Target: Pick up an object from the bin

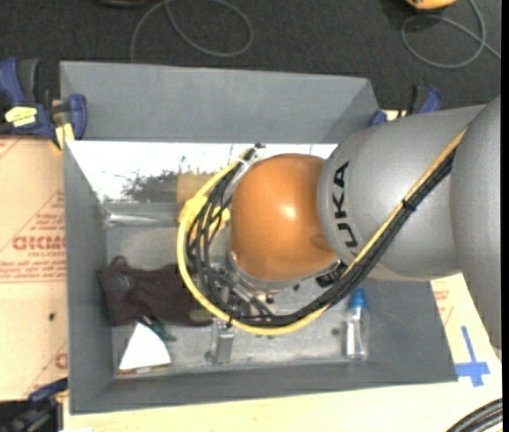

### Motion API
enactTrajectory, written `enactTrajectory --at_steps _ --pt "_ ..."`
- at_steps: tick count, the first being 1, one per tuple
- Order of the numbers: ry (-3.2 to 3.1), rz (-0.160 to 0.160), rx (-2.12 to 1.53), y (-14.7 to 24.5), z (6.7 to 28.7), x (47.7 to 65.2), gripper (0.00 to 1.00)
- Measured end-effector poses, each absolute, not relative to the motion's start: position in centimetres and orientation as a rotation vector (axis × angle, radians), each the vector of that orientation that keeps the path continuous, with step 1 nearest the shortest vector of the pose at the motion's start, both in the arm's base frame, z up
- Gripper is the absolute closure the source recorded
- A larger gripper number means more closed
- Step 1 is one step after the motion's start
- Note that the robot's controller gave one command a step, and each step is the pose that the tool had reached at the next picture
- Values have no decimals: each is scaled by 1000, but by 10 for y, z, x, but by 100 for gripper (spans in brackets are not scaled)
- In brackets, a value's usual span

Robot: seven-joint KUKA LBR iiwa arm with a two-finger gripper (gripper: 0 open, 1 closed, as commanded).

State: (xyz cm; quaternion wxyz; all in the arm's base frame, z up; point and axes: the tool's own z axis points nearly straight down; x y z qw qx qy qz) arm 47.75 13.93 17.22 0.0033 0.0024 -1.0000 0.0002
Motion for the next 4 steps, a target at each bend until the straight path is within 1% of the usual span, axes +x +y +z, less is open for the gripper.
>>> enactTrajectory --at_steps 1,2,3,4 --pt "-3143 -2 0 139 177 479 0" --pt "-3137 -2 -178 150 128 507 0" --pt "-3115 -3 -432 159 68 533 0" --pt "-3103 -4 -513 164 71 550 0"
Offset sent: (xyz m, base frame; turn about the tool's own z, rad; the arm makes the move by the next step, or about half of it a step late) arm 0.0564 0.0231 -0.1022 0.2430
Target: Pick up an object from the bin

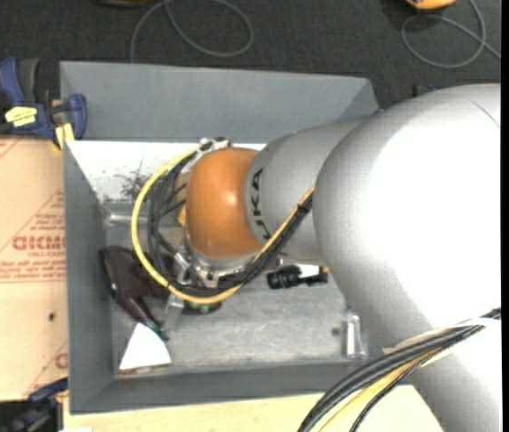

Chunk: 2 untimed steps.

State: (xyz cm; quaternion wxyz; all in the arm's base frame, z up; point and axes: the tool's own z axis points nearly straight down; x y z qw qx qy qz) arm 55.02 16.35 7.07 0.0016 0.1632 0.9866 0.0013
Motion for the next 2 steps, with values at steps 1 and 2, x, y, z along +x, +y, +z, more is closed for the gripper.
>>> enactTrajectory --at_steps 1,2 --pt "3097 4 481 161 70 546 0" --pt "3093 7 503 162 72 552 100"
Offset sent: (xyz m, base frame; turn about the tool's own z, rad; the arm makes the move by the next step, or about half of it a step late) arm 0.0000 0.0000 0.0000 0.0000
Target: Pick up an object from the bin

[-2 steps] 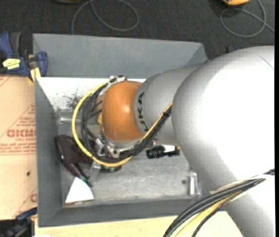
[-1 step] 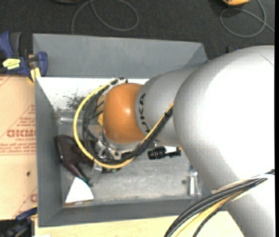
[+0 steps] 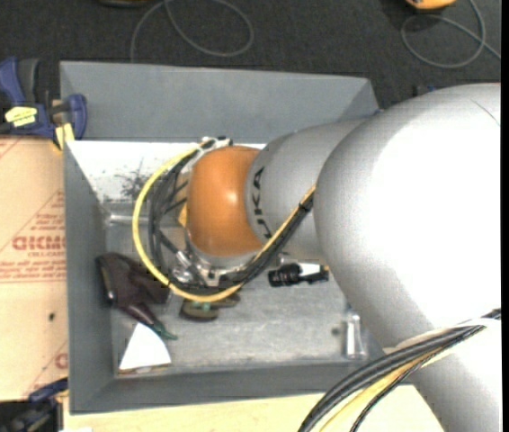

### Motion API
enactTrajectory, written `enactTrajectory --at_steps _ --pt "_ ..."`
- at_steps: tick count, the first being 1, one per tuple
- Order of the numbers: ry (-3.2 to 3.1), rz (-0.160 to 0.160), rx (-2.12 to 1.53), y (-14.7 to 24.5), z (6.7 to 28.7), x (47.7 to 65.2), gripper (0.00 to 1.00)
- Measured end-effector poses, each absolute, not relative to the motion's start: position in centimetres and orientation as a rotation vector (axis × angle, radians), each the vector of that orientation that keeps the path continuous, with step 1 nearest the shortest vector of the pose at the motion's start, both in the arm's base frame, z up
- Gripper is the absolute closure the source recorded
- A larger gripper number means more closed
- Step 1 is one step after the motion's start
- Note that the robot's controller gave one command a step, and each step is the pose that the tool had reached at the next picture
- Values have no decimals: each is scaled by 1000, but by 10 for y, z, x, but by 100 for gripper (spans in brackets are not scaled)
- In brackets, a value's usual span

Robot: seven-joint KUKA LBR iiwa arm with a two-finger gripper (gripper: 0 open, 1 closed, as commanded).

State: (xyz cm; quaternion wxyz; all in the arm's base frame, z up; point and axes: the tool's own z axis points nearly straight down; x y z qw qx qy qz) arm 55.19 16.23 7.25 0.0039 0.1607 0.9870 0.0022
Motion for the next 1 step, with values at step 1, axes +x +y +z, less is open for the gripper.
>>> enactTrajectory --at_steps 1 --pt "3093 7 505 162 72 552 100"
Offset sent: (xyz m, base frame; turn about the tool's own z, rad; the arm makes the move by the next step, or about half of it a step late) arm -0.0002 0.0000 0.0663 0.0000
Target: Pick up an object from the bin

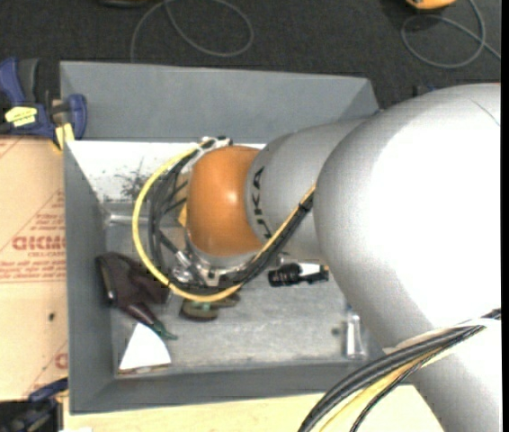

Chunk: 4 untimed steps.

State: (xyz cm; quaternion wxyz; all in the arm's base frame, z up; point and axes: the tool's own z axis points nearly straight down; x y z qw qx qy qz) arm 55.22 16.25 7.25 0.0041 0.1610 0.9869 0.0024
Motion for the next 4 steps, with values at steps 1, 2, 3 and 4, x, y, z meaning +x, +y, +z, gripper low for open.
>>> enactTrajectory --at_steps 1,2,3,4 --pt "3096 5 506 162 78 551 100" --pt "3097 4 506 161 97 550 100" --pt "3091 8 504 162 109 553 100" --pt "3091 8 504 162 117 552 100"
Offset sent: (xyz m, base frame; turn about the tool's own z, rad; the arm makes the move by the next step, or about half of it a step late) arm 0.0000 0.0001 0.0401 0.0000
